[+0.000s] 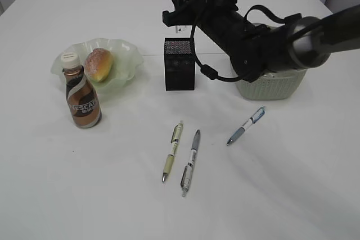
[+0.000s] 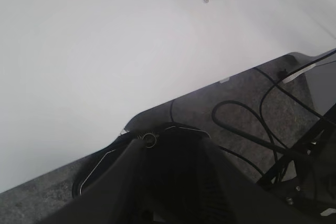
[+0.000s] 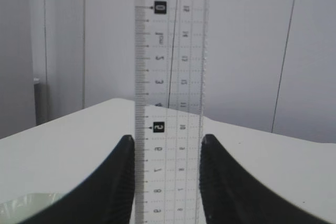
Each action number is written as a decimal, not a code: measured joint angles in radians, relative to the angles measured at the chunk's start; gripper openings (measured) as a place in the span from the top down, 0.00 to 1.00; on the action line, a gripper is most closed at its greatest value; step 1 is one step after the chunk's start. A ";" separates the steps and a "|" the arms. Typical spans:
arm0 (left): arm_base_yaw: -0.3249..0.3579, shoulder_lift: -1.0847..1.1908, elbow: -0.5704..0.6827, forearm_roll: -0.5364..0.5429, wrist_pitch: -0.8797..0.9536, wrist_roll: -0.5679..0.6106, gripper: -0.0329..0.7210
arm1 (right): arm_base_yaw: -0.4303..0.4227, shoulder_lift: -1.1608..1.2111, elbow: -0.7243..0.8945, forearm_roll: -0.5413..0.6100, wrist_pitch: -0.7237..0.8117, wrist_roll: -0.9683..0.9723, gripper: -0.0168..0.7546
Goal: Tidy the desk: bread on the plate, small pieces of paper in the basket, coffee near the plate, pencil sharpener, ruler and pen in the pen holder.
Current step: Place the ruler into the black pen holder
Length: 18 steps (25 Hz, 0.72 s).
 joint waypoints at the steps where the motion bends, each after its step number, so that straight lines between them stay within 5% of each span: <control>1: 0.000 0.000 0.000 -0.001 0.000 0.000 0.63 | 0.000 0.012 0.000 0.026 -0.029 -0.016 0.60; 18: 0.000 0.000 0.000 0.000 -0.045 0.000 0.63 | 0.000 0.134 -0.088 0.129 -0.065 -0.073 0.60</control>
